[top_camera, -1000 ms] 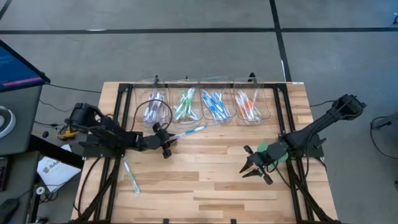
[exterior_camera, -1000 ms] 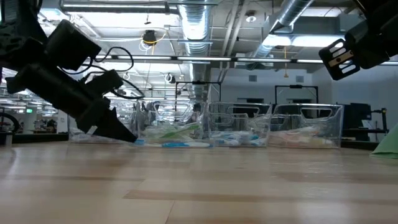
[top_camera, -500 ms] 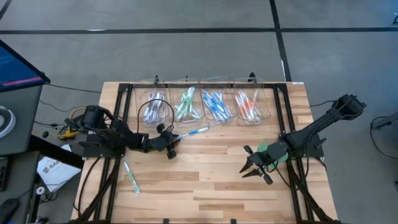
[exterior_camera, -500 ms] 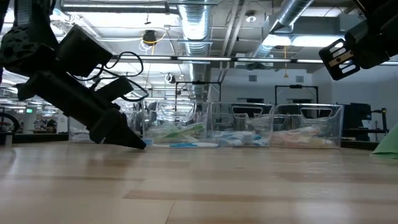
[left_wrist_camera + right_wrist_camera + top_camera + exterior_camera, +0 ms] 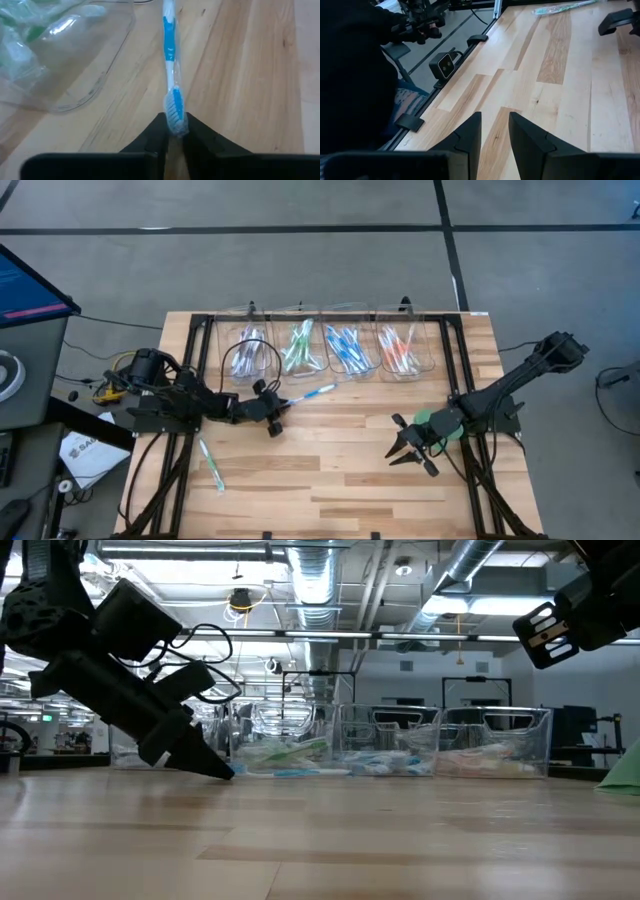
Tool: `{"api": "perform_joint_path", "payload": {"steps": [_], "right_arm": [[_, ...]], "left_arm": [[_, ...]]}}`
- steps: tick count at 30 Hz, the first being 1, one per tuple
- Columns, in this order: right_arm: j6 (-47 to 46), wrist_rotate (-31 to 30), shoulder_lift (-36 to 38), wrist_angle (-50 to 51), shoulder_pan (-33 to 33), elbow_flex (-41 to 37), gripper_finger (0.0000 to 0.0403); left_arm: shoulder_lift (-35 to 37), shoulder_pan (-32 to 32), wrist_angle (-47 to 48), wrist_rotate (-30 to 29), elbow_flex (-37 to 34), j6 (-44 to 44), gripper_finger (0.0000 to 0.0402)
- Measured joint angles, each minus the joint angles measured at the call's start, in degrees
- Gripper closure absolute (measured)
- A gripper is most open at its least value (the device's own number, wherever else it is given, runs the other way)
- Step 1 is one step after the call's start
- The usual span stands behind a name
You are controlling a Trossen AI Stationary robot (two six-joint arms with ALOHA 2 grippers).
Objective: Pick & Place Toothbrushes
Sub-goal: Put the blue toothbrush into the middle right transparent bin
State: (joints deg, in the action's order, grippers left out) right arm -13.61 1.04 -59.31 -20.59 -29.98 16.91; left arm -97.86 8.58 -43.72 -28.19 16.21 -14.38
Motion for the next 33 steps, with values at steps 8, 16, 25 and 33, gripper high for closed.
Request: {"api": "perform_joint_path", "payload": {"steps": [8,16,25,33], "right_arm": [[-0.1,0.0,0.0,0.0,0.0,0.0,0.0310],[-4.2,0.0,0.0,0.0,0.0,0.0,0.0310],[-4.5,0.0,0.0,0.0,0.0,0.0,0.0310],[-4.7,-1.1,0.0,0.0,0.0,0.0,0.0310]], "left_arm": [[0.1,0.0,0.8,1.2,0.1,-2.4,0.0396],[0.1,0.2,1.1,2.6,0.1,-4.8,0.0400],[4.9,3.3,3.0,8.1,-0.2,-5.6,0.0401],[12.6,6.1,4.8,5.2,-0.1,-4.1,0.0401]]}}
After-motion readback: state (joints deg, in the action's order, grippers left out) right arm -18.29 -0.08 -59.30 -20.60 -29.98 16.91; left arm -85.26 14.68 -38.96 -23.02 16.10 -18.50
